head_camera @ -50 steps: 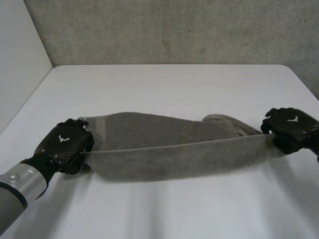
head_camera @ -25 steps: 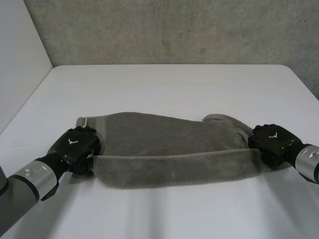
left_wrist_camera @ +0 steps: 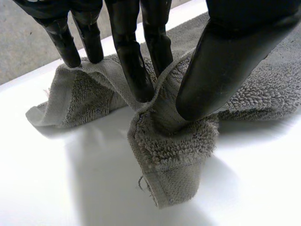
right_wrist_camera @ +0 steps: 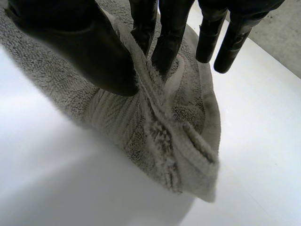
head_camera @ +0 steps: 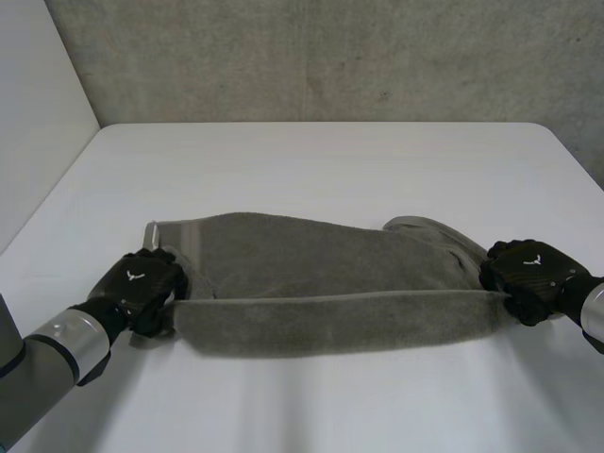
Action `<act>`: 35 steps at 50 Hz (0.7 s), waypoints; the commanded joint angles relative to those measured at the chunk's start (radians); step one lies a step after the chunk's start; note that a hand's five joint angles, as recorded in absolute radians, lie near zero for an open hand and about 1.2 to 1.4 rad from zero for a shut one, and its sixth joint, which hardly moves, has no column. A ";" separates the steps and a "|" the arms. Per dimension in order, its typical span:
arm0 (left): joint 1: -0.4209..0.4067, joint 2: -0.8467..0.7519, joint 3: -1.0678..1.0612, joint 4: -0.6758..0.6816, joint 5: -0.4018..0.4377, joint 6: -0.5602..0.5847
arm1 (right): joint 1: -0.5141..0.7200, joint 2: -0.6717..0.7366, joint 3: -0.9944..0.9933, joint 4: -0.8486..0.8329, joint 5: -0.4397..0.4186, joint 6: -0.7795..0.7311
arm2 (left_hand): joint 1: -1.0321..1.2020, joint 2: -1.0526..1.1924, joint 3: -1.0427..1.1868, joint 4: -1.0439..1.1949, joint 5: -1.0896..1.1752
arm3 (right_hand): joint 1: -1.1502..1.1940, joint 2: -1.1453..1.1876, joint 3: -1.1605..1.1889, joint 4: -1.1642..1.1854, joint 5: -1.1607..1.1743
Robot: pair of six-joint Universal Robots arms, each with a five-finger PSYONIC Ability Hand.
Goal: Fold the towel.
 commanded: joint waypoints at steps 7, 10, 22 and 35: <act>-0.003 -0.007 -0.002 0.001 -0.043 0.002 | -0.017 -0.017 -0.005 0.008 0.001 0.001 | 0.050 0.031 -0.052 -0.059 0.048 | 0.067 0.066 -0.043 -0.076 0.056; -0.001 -0.007 -0.002 0.002 -0.070 0.003 | -0.038 -0.048 -0.008 0.024 0.000 0.004 | 0.117 0.099 -0.052 -0.059 0.115 | 0.067 0.066 -0.043 -0.076 0.056; -0.012 0.059 -0.002 -0.013 -0.089 0.003 | -0.054 -0.082 -0.015 0.193 -0.071 -0.005 | 0.358 0.339 -0.052 -0.059 0.356 | 0.067 0.066 -0.043 -0.076 0.056; -0.084 -0.071 0.508 -0.013 -0.095 0.020 | 0.080 -0.002 -0.374 0.198 -0.080 -0.010 | 0.358 0.339 -0.052 -0.059 0.356 | 0.067 0.066 -0.043 -0.076 0.056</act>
